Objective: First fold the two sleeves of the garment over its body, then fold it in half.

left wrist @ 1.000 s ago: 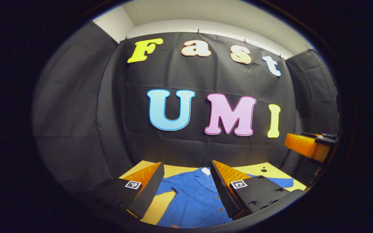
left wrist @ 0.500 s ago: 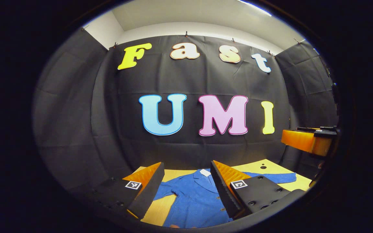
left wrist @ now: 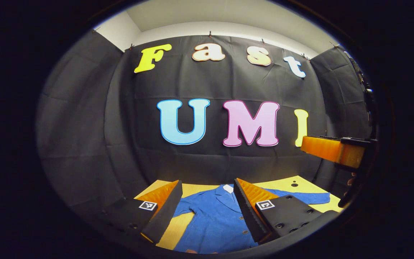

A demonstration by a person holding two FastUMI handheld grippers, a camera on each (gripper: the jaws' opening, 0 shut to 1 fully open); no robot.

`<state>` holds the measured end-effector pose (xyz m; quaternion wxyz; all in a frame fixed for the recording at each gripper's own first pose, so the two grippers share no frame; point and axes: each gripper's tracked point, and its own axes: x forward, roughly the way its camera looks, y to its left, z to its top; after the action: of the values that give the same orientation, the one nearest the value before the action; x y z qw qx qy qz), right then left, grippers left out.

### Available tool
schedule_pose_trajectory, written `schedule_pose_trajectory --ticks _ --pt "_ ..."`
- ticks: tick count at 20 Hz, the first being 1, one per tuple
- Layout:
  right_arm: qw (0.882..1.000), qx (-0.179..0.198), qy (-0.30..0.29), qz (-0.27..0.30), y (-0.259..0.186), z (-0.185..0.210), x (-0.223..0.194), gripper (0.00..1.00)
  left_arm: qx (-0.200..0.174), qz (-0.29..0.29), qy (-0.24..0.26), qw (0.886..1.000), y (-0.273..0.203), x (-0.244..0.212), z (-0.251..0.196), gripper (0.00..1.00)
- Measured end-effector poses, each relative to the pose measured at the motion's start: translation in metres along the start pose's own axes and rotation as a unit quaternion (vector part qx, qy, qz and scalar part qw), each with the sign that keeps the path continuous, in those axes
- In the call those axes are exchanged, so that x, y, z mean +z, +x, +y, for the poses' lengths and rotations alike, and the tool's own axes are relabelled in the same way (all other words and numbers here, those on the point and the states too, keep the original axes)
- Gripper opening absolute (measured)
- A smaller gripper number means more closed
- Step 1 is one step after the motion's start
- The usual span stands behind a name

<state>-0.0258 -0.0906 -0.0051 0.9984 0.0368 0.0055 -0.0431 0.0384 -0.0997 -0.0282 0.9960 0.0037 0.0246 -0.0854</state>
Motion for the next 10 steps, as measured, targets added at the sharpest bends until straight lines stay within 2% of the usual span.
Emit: schedule_pose_trajectory --ticks 1,2,4,6,8,10 --pt "1.0 -0.005 -0.001 0.005 0.007 -0.008 -0.004 0.89 0.0 -0.003 0.0 1.0 0.0 0.003 -0.004 0.82" --pt "1.0 -0.017 -0.005 0.012 0.015 -0.02 -0.01 0.98 -0.003 -0.006 0.002 1.0 0.0 0.005 -0.011 0.82" --pt "0.998 -0.058 -0.013 0.037 0.029 -0.056 -0.03 0.98 -0.01 0.002 0.013 1.0 0.003 0.001 -0.023 0.82" --pt "0.993 -0.097 0.005 0.071 0.037 -0.098 -0.054 0.98 -0.01 0.006 0.017 1.0 0.003 -0.001 -0.033 0.82" --pt "0.98 -0.15 0.04 0.123 0.032 -0.157 -0.093 0.98 -0.019 0.015 0.012 1.0 0.002 -0.005 -0.049 0.82" --pt "0.957 -0.213 0.076 0.18 0.019 -0.219 -0.132 0.98 -0.024 0.024 0.01 0.999 0.004 -0.011 -0.063 0.82"
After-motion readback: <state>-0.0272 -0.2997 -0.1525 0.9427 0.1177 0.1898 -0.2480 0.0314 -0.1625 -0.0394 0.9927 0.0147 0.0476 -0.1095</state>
